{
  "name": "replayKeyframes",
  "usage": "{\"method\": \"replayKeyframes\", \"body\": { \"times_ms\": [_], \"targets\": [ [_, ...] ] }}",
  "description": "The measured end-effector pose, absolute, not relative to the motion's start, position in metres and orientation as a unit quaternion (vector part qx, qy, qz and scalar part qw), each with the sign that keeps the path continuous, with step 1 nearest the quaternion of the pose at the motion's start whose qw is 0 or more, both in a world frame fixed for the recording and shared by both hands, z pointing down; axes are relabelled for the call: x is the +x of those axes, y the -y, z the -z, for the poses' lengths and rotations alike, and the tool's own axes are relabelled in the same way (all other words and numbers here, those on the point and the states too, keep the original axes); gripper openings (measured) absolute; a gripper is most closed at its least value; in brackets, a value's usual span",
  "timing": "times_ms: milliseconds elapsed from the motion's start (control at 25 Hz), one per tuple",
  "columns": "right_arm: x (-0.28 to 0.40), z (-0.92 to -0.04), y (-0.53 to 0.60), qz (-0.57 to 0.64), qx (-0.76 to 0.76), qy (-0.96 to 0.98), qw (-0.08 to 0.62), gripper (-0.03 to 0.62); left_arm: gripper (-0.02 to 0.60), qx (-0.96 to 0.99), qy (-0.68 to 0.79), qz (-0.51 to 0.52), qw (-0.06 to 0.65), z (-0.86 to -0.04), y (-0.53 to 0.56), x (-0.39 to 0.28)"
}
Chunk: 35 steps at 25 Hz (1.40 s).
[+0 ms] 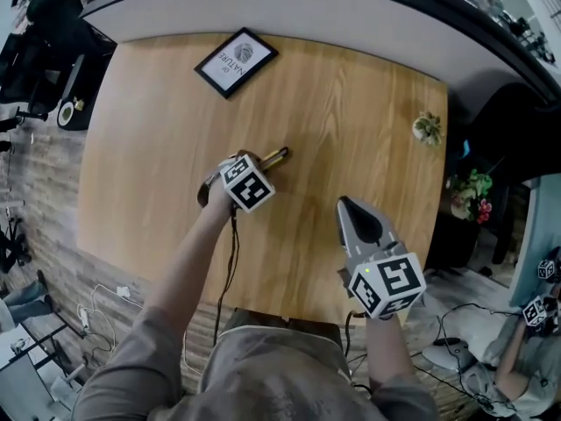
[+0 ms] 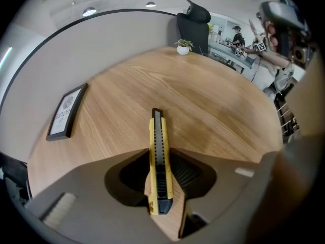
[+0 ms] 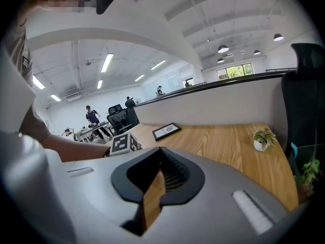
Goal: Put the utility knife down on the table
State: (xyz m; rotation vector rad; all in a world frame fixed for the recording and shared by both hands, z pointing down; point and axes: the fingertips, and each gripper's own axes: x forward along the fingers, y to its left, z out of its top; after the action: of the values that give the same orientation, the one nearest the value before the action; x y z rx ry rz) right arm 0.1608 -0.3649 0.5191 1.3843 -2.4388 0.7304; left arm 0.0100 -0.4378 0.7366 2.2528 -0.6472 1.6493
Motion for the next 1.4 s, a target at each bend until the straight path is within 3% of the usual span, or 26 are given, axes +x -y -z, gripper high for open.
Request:
{"method": "replayKeyframes", "body": {
  "times_ms": [40,80,320,520,1040,1400],
  "targets": [
    [0.162,-0.517,0.364,-0.248,0.474,0.836,0.121,0.011,0.132,0.776,0.223,-0.573,0.137,-0.736,0.437,0.008],
    [0.163,-0.515,0.364,-0.246,0.474,0.837,0.120,0.011,0.198,0.775,0.224,-0.576,0.134,-0.736,0.436,0.006],
    [0.164,-0.484,0.356,-0.212,0.475,0.846,0.114,0.011,0.198,0.799,0.262,-0.529,0.115,-0.692,0.431,0.002],
    [0.173,-0.433,0.347,-0.140,0.474,0.861,0.117,0.011,0.145,0.845,0.319,-0.420,0.086,-0.598,0.429,0.018],
    [0.179,-0.286,0.294,-0.016,0.479,0.877,0.043,0.011,0.008,0.891,0.389,-0.228,-0.044,-0.365,0.369,0.017],
    [0.163,-0.253,0.245,0.011,0.450,0.892,0.037,0.011,0.002,0.896,0.404,-0.170,-0.067,-0.307,0.312,0.006]
  ]
}}
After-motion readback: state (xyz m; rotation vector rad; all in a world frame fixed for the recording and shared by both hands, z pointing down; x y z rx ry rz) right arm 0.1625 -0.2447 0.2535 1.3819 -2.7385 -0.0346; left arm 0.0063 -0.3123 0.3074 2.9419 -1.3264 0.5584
